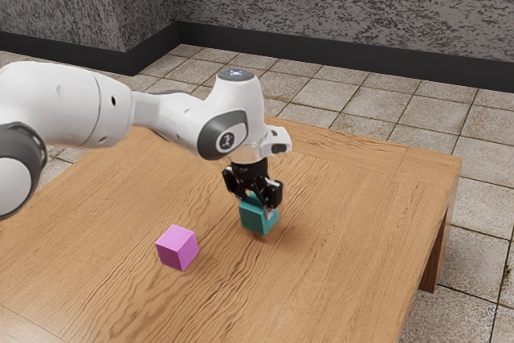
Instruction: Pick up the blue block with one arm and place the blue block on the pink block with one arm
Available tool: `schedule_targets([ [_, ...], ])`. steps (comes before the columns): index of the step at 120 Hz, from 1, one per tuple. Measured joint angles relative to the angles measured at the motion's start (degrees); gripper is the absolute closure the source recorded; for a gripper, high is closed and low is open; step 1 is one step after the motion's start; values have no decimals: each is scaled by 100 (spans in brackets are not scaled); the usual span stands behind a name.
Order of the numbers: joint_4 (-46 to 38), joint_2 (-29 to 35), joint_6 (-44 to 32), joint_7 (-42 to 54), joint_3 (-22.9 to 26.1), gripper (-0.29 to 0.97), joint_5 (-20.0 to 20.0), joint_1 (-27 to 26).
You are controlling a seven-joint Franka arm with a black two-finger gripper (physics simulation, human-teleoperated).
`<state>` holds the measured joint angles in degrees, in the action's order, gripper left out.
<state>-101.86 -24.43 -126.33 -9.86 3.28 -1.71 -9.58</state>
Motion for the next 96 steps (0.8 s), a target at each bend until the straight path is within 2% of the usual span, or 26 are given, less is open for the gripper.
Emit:
schedule_targets([
  [33,-1317,1255,67,-4,-678,32,-15,12],
  [66,-1879,1695,-139,7,-1073,35,-59,58],
  [96,-2576,2389,-314,-1,-1114,36,-84,47],
])
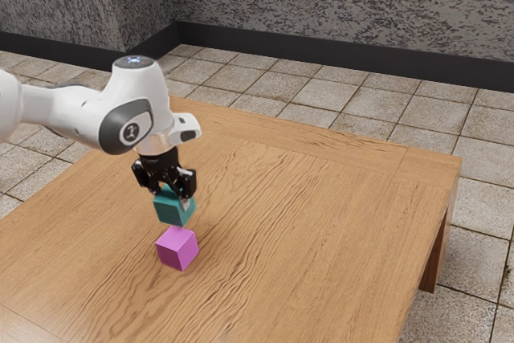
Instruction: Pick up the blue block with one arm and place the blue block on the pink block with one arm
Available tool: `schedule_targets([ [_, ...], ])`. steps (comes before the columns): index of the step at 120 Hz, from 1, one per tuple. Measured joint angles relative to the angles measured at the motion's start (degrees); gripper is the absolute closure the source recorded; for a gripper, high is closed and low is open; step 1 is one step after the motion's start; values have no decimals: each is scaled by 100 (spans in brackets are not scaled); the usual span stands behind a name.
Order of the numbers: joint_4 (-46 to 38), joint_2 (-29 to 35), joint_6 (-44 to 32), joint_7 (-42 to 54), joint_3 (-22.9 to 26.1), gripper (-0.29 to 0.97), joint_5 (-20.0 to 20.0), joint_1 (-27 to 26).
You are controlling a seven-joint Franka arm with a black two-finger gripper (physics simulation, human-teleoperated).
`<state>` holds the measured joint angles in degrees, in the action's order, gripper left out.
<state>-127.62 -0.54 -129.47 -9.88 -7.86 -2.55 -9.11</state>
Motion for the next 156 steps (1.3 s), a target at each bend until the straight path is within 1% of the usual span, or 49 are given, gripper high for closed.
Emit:
schedule_targets([
  [19,-396,330,-104,-12,-1,36,-9,-7],
  [32,-539,427,-158,-3,3,36,-26,-1],
  [84,-659,461,-183,506,12,35,-10,-2],
  [120,-872,654,-172,792,31,35,3,-8],
  [142,-854,547,-177,900,55,36,23,-14],
  [156,-832,505,-179,937,109,37,143,-34],
])
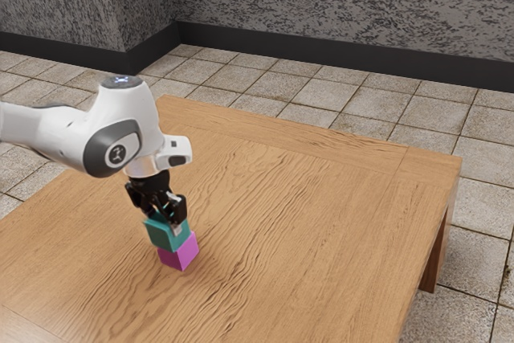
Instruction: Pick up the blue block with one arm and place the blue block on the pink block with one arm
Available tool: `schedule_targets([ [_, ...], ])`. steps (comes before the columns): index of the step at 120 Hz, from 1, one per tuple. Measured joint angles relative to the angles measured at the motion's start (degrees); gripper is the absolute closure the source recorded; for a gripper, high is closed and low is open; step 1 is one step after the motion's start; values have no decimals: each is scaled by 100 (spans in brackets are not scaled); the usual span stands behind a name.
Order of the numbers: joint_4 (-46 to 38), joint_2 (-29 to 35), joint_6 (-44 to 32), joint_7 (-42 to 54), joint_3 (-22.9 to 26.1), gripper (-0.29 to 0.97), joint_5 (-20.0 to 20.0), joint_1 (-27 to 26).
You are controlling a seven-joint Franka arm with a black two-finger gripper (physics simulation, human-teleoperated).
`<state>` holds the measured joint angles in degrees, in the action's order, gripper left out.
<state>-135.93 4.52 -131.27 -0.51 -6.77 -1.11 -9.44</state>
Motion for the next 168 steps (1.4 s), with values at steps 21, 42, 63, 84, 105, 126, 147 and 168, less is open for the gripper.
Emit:
schedule_targets([
  [21,3,76,4,12,-6,40,80,4],
  [42,-32,207,63,-29,-49,41,75,53],
  [63,-142,317,95,-84,-104,42,52,108],
  [84,-90,119,78,-131,-95,43,45,146],
  [105,-48,98,69,-189,-73,44,36,141],
  [126,34,61,69,-238,-56,44,22,144],
  [147,96,-28,82,-277,11,44,-29,122],
  [168,228,-101,142,-309,15,45,-111,135],
])
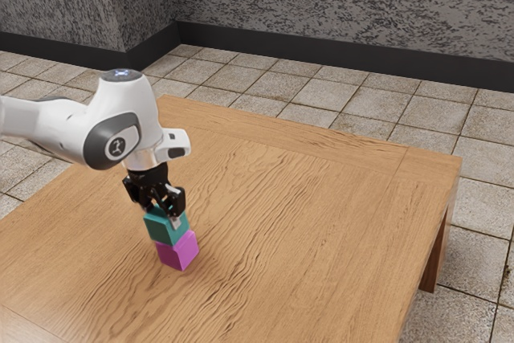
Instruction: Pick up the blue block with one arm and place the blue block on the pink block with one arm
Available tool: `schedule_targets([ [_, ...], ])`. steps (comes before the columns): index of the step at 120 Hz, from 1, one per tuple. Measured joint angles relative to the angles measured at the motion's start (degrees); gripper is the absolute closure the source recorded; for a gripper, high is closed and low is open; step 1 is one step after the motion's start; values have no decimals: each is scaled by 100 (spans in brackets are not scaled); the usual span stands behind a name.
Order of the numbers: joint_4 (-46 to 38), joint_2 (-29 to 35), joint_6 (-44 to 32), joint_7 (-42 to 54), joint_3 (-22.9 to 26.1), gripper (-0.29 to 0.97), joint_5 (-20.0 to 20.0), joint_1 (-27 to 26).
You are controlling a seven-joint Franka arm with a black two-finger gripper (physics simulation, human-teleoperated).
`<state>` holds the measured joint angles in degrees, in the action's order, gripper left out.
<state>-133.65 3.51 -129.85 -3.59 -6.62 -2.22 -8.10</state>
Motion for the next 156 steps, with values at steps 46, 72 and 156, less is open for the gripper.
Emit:
schedule_targets([
  [46,137,-139,104,-60,-2,49,-52,-3],
  [72,168,-142,126,-102,-1,50,-93,0],
  [156,284,-249,140,-207,-6,52,-171,-4],
])
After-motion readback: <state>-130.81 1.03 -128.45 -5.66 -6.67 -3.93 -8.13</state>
